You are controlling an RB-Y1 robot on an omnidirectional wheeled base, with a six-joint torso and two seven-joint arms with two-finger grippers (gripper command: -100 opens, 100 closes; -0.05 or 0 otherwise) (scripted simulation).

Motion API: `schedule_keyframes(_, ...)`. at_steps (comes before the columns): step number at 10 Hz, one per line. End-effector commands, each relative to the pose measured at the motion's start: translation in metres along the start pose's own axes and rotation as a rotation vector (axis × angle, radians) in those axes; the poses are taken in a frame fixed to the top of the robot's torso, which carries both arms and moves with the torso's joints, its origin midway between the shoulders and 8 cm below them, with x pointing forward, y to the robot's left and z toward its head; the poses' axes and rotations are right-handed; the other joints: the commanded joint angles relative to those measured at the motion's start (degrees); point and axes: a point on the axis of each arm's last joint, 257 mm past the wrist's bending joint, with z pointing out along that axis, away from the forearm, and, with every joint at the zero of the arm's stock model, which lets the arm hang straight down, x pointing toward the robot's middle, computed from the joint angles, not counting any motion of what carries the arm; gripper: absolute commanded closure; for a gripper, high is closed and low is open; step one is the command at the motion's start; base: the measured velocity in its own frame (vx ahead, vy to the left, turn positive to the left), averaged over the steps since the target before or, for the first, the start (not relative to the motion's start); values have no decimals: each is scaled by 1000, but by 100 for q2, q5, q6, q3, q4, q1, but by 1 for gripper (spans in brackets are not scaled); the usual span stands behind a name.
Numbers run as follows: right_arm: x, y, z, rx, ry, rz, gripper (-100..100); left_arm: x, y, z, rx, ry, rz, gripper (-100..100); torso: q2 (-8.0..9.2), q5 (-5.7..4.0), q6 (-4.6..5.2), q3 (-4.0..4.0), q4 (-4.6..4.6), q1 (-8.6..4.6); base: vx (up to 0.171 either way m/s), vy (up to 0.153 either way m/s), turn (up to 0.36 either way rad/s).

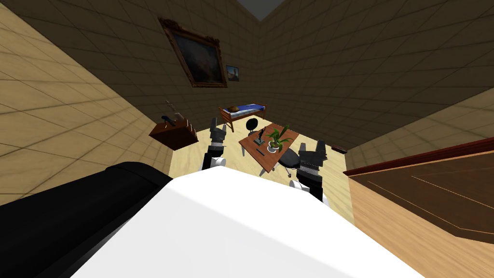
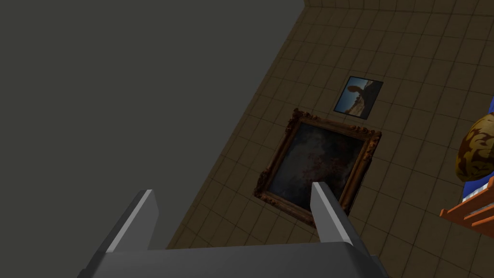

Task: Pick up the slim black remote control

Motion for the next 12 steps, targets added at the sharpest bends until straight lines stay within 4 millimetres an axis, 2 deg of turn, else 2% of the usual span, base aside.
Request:
schedule_keyframes(1,2,-17,-3,36,20,-33,-100,0,0,0,0,0,0,0,0,0,0,0,0,0,-22,15,71)
schedule_keyframes(4,8,-64,-14,136,84,-131,-100,0,0,0,0,0,0,0,-2,1,-3,-1,-1,6,-38,34,160)
schedule_keyframes(7,8,-90,-24,194,108,-167,-100,0,0,0,0,0,0,0,-7,2,-2,-4,-2,7,-17,31,78)
schedule_keyframes(8,11,-107,-31,231,137,-205,-100,0,0,0,0,0,0,0,-9,1,0,-5,-2,4,-10,27,129)
schedule_keyframes(9,10,-111,-33,240,136,-205,-100,0,0,0,0,0,0,0,-11,1,-2,-6,-2,4,-6,23,75)
schedule_keyframes(11,16,-144,-47,311,203,-284,-100,0,0,0,0,0,0,0,-12,1,-2,-7,-3,4,-6,39,199)
schedule_keyframes(12,15,-149,-51,326,202,-284,-100,0,0,0,0,0,0,0,-13,3,-3,-7,-3,10,5,35,80)
